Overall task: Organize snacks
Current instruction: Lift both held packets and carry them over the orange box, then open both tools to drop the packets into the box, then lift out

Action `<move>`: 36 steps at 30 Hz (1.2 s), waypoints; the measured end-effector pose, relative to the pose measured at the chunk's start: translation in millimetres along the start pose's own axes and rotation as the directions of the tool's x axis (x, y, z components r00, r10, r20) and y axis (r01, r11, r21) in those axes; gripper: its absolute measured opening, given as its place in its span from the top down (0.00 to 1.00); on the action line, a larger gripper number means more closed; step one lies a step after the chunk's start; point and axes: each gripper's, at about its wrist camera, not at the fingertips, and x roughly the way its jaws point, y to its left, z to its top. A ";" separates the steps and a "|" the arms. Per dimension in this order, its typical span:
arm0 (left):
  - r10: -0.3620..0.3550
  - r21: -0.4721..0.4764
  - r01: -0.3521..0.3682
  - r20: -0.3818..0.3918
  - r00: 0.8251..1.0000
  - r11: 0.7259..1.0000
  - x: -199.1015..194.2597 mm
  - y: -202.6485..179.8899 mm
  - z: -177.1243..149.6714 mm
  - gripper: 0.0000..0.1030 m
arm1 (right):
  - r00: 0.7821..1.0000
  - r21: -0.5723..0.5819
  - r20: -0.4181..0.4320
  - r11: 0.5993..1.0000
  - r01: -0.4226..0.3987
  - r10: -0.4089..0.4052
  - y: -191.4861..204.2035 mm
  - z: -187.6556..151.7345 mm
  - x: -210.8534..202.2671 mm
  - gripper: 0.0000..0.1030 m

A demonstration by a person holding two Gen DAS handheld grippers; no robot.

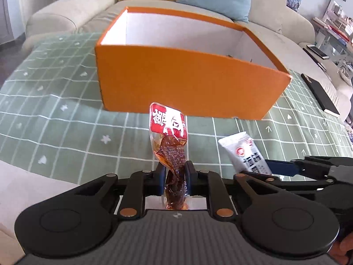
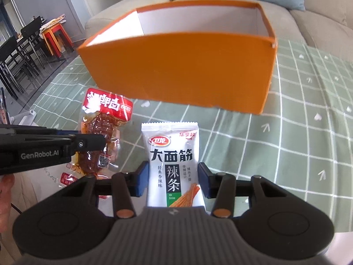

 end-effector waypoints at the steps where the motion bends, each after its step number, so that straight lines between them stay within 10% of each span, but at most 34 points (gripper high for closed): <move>1: -0.004 -0.006 0.004 0.007 1.000 1.000 -4.0 1.5 2.3 0.82 | 1.000 -0.007 0.009 1.000 0.003 -0.002 1.5 1.0 -4.6 0.56; 22: -0.059 0.039 0.050 0.277 0.959 0.998 -69.9 -7.2 130.4 0.82 | 0.942 -0.041 0.335 0.999 -0.009 0.022 7.8 131.6 -99.5 0.56; 36: 0.063 0.112 -0.077 0.122 0.991 0.991 24.6 -5.0 172.3 0.82 | 0.983 -0.015 0.157 0.995 0.101 -0.097 -22.6 196.9 16.3 0.56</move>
